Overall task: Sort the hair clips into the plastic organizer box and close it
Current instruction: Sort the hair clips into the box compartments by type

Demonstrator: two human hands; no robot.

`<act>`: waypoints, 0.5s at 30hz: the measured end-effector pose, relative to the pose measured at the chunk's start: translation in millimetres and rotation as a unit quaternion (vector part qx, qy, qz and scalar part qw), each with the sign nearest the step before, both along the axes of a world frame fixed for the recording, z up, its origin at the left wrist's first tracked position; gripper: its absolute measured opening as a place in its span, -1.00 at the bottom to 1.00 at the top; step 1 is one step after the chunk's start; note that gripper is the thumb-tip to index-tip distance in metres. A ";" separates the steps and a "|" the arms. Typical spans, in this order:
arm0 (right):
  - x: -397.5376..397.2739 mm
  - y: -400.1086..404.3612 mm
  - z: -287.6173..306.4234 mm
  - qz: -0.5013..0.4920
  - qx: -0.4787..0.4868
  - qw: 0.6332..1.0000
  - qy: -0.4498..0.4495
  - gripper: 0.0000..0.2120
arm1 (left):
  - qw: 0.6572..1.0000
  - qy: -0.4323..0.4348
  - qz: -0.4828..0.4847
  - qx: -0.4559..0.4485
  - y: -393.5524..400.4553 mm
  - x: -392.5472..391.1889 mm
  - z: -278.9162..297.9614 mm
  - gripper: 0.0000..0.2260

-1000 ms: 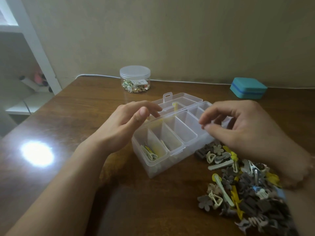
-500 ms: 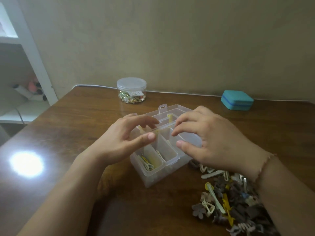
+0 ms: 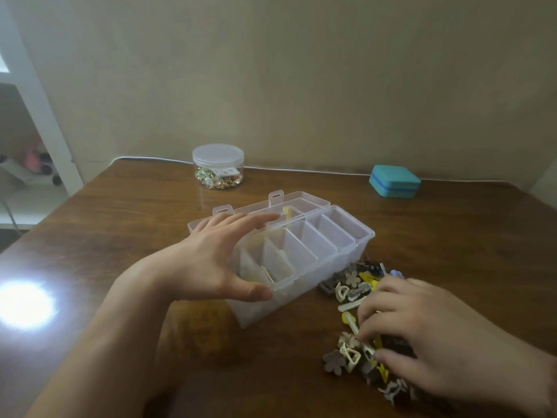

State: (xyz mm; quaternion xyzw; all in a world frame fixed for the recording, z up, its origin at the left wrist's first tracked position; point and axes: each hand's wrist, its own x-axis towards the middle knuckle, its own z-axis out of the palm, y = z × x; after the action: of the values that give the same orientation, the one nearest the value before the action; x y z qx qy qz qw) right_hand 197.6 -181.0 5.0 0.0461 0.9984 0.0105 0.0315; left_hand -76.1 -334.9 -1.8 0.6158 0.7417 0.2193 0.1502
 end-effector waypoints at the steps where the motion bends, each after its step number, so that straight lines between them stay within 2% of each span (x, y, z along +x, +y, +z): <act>1: 0.1 0.9 -1.6 0.000 0.015 1.000 0.008 -0.77 | 1.000 -0.010 0.001 0.000 -0.9 -0.5 0.5 -0.11; 6: -3.3 3.2 -11.0 0.041 0.073 0.995 0.057 -0.82 | 0.999 -0.038 -0.001 0.017 -2.7 -1.8 -0.9 -0.12; 9: -4.8 8.6 -12.3 0.071 0.083 0.984 0.143 -0.90 | 0.998 -0.055 0.005 0.026 -2.6 -1.8 -2.3 -0.11; 11: -6.0 12.3 -0.1 0.046 0.039 0.974 0.219 -0.86 | 0.998 -0.049 0.012 0.041 -1.5 -2.1 -3.5 -0.12; 15: -29.4 9.6 27.1 -0.017 -0.148 0.929 0.340 -0.84 | 0.999 -0.014 0.013 0.048 2.2 -1.7 -5.1 -0.09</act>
State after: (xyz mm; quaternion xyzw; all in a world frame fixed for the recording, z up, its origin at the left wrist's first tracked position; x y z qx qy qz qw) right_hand 168.2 -171.4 32.1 0.0582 0.9386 -0.1541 -0.3032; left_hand -77.8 -332.7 -6.9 0.6096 0.7361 0.2651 0.1275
